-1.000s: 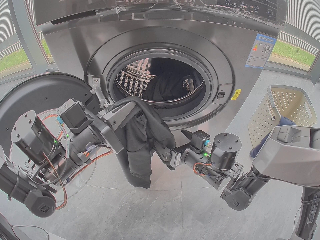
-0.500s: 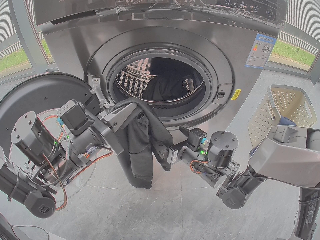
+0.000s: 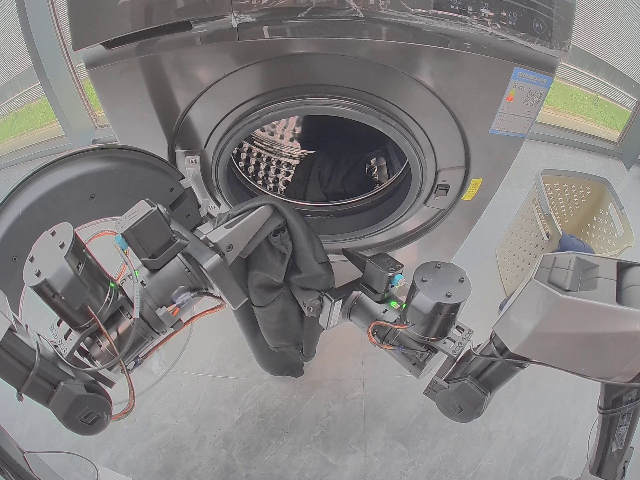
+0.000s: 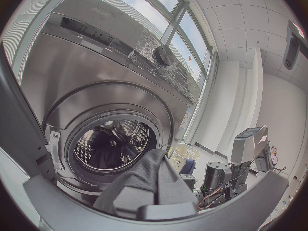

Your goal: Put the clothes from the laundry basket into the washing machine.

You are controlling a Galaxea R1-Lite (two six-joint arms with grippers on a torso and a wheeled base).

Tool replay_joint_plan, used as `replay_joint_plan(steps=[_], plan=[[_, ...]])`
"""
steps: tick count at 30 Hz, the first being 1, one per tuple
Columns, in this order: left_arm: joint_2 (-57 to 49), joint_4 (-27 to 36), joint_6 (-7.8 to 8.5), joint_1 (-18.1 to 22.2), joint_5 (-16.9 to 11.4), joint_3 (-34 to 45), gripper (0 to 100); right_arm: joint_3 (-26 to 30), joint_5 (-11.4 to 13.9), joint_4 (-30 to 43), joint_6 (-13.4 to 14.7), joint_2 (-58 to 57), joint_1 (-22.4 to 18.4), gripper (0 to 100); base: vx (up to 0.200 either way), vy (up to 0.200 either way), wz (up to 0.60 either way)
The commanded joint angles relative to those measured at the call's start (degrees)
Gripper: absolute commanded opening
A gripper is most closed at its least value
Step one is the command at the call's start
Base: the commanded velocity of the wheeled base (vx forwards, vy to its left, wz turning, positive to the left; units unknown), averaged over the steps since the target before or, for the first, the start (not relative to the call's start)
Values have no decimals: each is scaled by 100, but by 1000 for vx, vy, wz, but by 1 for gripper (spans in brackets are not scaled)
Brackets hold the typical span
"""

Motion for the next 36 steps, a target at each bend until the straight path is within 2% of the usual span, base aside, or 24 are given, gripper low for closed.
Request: replay_joint_plan(steps=[1,5,16,18,21,25,26,30,36], plan=[[9,-6,0,3,1,12,0,-26,0,-16,24,-21,12,0,0,0,0],[27,-6,-8,3,1,21,0,44,0,-25,24,-170,12,0,0,0,0],[132,11,-35,-129,-114,-67,0,984,0,-16,24,-1594,38,0,0,0,0],[229,3,-70,-155,-175,-137,0,1116,0,-16,24,-1699,38,0,0,0,0],[572,-6,-228,-217,-333,-375,0,1503,9,-34,24,-1928,56,0,0,0,0],[713,-6,-386,-243,-342,-559,0,1740,9,-122,15,-2033,100,0,0,0,0],[739,-6,-474,-243,-351,-603,100,1784,9,-131,15,-2077,91,0,0,0,0],[783,-6,-694,-287,-421,-577,100,1784,18,-139,15,-2244,109,0,0,0,0],[1055,-6,-694,-243,-395,-260,100,1670,18,-139,33,-2429,109,0,0,0,0]])
